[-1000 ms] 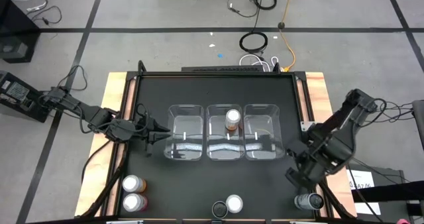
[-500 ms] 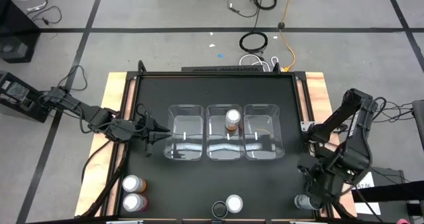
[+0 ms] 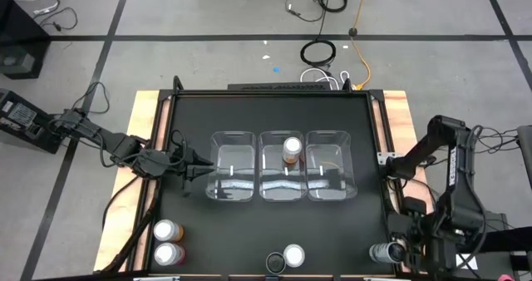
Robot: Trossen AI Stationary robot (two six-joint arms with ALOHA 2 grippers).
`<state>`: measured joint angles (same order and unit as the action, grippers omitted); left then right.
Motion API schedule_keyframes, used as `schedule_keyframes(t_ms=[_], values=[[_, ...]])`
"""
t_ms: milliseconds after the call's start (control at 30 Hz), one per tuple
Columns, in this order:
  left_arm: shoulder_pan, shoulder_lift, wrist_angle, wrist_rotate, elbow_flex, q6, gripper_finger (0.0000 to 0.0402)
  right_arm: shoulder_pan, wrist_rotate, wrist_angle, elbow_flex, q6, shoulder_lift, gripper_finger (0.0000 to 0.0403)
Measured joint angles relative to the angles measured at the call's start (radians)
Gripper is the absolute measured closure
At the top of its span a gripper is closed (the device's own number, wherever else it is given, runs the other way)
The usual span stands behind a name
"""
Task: Sort soda cans
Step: Put the right white blue soda can into the right transparent bin
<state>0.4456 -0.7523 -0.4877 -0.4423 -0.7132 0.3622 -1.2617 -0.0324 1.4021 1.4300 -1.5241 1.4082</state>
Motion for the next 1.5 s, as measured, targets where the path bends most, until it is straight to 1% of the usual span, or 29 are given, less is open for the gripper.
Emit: schedule_keyframes(t_ms=[167, 367, 567, 767, 1033, 1233, 1400, 1500], values=[[0.000, 0.000, 0.000, 0.000, 0.000, 0.000, 0.0303, -0.017, 0.021, -0.041, 0.000, 0.071, 0.064, 0.0005], [0.000, 0.000, 0.000, 0.000, 0.000, 0.000, 0.0303, -0.026, 0.031, -0.060, 0.000, 0.108, 0.107, 0.0005], [0.000, 0.000, 0.000, 0.000, 0.000, 0.000, 0.0303, -0.042, 0.028, -0.062, 0.000, 0.099, 0.111, 0.0005], [0.000, 0.000, 0.000, 0.000, 0.000, 0.000, 0.0303, -0.044, -0.021, -0.061, 0.000, 0.108, 0.130, 0.0005], [0.000, 0.000, 0.000, 0.000, 0.000, 0.000, 0.0303, -0.044, -0.017, -0.122, -0.052, 0.108, 0.131, 0.0005], [0.000, 0.000, 0.000, 0.000, 0.000, 0.000, 0.0303, -0.044, -0.016, -0.132, -0.087, 0.111, 0.131, 0.0005], [0.000, 0.000, 0.000, 0.000, 0.000, -0.001, 0.0303, -0.043, -0.015, -0.197, -0.133, 0.111, 0.130, 0.0005], [0.000, 0.000, 0.000, 0.000, 0.000, -0.001, 0.0303, -0.043, -0.014, -0.208, -0.147, 0.099, 0.131, 0.0011]])
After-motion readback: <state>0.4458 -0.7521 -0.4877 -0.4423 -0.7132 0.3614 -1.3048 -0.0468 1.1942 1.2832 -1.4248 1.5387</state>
